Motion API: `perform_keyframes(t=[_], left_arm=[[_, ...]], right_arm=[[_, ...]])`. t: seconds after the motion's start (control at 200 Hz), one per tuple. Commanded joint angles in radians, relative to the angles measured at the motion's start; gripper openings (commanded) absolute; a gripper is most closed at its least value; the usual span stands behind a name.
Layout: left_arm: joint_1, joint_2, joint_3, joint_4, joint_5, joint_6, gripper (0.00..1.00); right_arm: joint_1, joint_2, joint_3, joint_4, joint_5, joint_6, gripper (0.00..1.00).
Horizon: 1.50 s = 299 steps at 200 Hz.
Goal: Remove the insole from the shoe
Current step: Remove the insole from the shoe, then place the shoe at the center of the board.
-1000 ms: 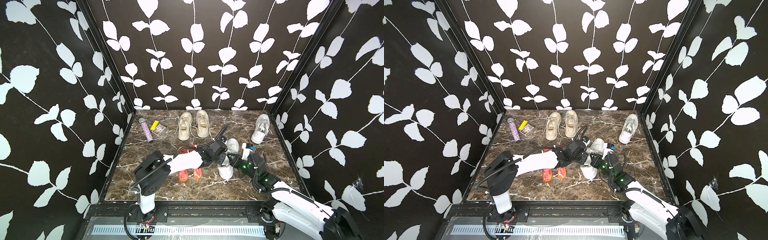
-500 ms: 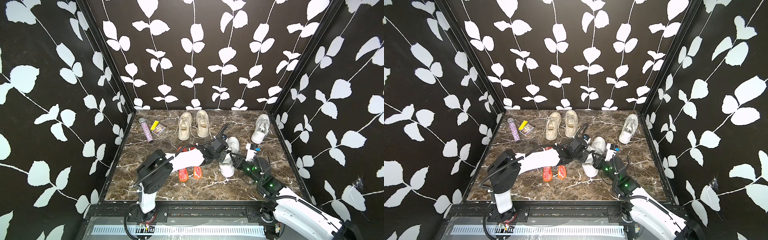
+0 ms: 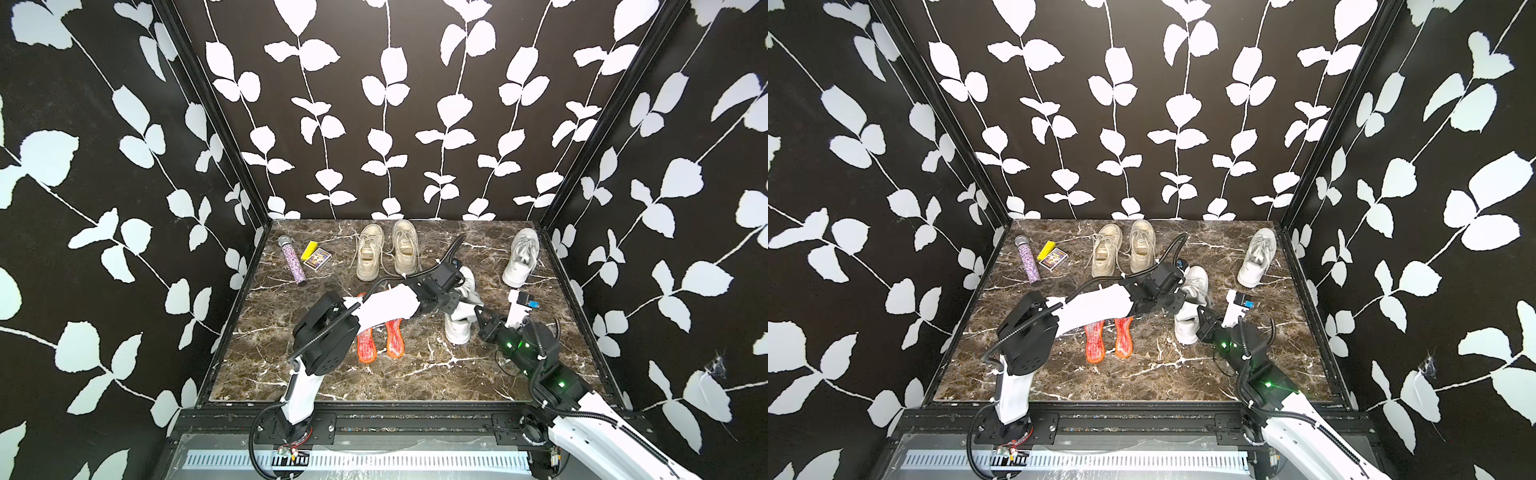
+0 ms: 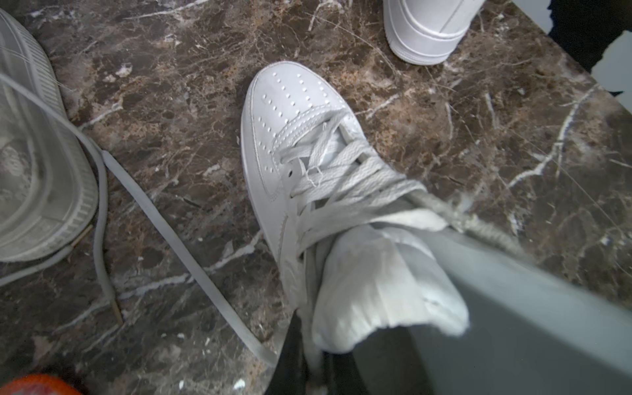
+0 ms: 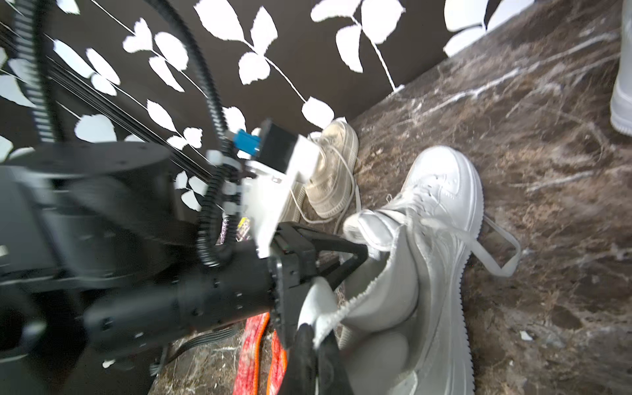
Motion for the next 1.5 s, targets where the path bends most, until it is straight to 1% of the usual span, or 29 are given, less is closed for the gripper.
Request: perform_keyframes(t=[0.0,0.18,0.355,0.495,0.725,0.855,0.96,1.035,1.045,1.065,1.12,1.235,1.28,1.38,1.491], left_arm=[[0.058,0.027,0.066,-0.054,-0.088,0.021,0.0],[0.086,0.088,0.178,-0.079,-0.085,0.038,0.0],[0.118,0.185,0.354,-0.117,-0.09,0.07,0.0],[0.155,0.271,0.498,-0.126,-0.066,0.101,0.0],[0.215,0.415,0.751,-0.148,-0.029,0.138,0.0],[0.249,0.47,0.835,-0.117,-0.007,0.126,0.0],[0.259,0.507,0.871,-0.069,0.007,0.132,0.0],[0.259,0.552,0.929,-0.063,0.031,0.144,0.0],[0.279,0.559,0.939,-0.066,0.035,0.146,0.0],[0.286,0.57,0.958,-0.071,0.041,0.148,0.0],[0.289,0.591,0.99,-0.078,0.05,0.154,0.0],[0.289,0.597,0.989,-0.058,0.066,0.15,0.0],[0.29,0.593,0.989,-0.058,0.07,0.143,0.05],[0.292,0.572,0.984,-0.071,0.092,0.126,0.22],[0.291,0.519,0.952,-0.099,0.119,0.116,0.39]], right_arm=[[0.005,-0.057,0.062,0.085,0.017,-0.03,0.0],[0.003,-0.084,0.065,0.043,0.026,-0.044,0.0],[0.004,-0.088,0.07,-0.018,0.033,-0.054,0.0],[0.004,-0.087,0.062,-0.069,0.034,-0.049,0.0],[0.004,-0.058,0.007,-0.07,-0.016,-0.004,0.0],[0.004,0.021,-0.006,-0.045,-0.075,0.018,0.0],[0.005,0.091,-0.035,0.029,-0.117,0.052,0.0],[0.007,0.142,-0.055,0.09,-0.145,0.079,0.0],[0.007,0.151,-0.057,0.095,-0.149,0.082,0.0],[0.008,0.163,-0.061,0.111,-0.157,0.086,0.0],[0.013,0.218,-0.065,0.149,-0.175,0.095,0.0],[0.027,0.383,-0.048,0.237,-0.246,0.111,0.0],[0.041,0.443,-0.047,0.288,-0.261,0.123,0.0],[0.072,0.539,-0.037,0.358,-0.258,0.141,0.0],[0.099,0.591,0.006,0.343,-0.237,0.125,0.0]])
